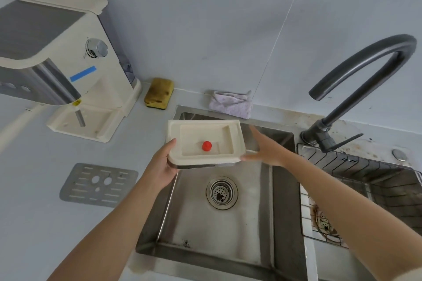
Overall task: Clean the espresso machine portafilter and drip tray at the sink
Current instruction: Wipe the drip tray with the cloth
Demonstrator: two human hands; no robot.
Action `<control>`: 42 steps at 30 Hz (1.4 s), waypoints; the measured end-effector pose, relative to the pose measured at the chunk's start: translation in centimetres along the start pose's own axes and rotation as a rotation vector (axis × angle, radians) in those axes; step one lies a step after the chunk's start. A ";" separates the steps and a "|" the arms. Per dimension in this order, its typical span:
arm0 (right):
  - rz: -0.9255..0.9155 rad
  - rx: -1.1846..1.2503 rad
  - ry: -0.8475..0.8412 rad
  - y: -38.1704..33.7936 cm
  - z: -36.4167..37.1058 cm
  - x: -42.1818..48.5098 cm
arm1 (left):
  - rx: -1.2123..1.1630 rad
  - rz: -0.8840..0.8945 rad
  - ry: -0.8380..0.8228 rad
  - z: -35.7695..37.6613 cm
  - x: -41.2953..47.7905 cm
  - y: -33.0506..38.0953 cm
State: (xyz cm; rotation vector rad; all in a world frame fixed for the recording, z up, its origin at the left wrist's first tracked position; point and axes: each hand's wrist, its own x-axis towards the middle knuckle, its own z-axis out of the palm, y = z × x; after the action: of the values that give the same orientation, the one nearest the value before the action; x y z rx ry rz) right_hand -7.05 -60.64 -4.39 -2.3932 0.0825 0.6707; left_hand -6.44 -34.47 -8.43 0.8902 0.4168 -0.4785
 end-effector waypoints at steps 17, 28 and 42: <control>-0.239 -0.642 0.157 -0.2 -3.1 16.5 | 0.012 -0.123 -0.015 -2.6 4.6 -2.0; -0.229 -0.716 0.233 0.9 -2.6 19.1 | 0.028 -0.142 -0.003 -1.9 6.5 -2.4; 0.084 0.063 0.048 -2.6 -3.6 16.0 | 0.029 -0.140 0.164 -0.7 6.7 -2.4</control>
State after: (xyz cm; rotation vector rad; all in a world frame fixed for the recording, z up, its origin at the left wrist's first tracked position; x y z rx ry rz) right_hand 9.00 -59.06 -8.27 -2.3559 0.2224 0.6401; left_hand -2.38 -36.69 -13.91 0.9352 0.6259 -0.5425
